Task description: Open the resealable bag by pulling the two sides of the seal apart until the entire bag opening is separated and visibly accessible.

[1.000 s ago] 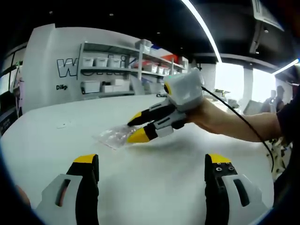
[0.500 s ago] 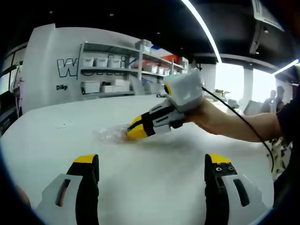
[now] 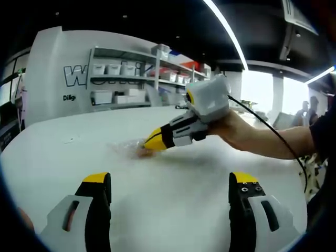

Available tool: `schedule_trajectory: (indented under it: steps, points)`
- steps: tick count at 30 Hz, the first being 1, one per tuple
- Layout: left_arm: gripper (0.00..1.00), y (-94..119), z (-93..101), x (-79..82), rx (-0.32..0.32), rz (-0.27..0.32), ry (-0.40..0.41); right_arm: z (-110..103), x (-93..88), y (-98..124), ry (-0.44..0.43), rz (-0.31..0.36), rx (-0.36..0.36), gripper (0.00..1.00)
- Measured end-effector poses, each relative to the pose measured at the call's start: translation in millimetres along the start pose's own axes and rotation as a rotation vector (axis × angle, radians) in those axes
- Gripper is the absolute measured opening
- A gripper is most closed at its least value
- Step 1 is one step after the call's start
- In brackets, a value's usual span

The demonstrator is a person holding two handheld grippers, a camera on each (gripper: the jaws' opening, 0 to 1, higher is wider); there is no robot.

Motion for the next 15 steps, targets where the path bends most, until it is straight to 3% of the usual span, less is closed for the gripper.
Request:
schedule_trajectory:
  steps: [15]
  points:
    - [0.92, -1, 1.0, 1.1, -0.002, 0.0, 0.001, 5, -0.5, 20, -0.13, 0.018, 0.021, 0.0]
Point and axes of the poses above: the point that each gripper's makers call its tool centre point, and the gripper's own axes: y roughly backward along the fingers, z roughly to its right, x roughly out of its top, the point moved 9 cm from there along y, roughly backward along the fingers, and after that the axes turned 14 degrees about -x, right-handed, at the moved point
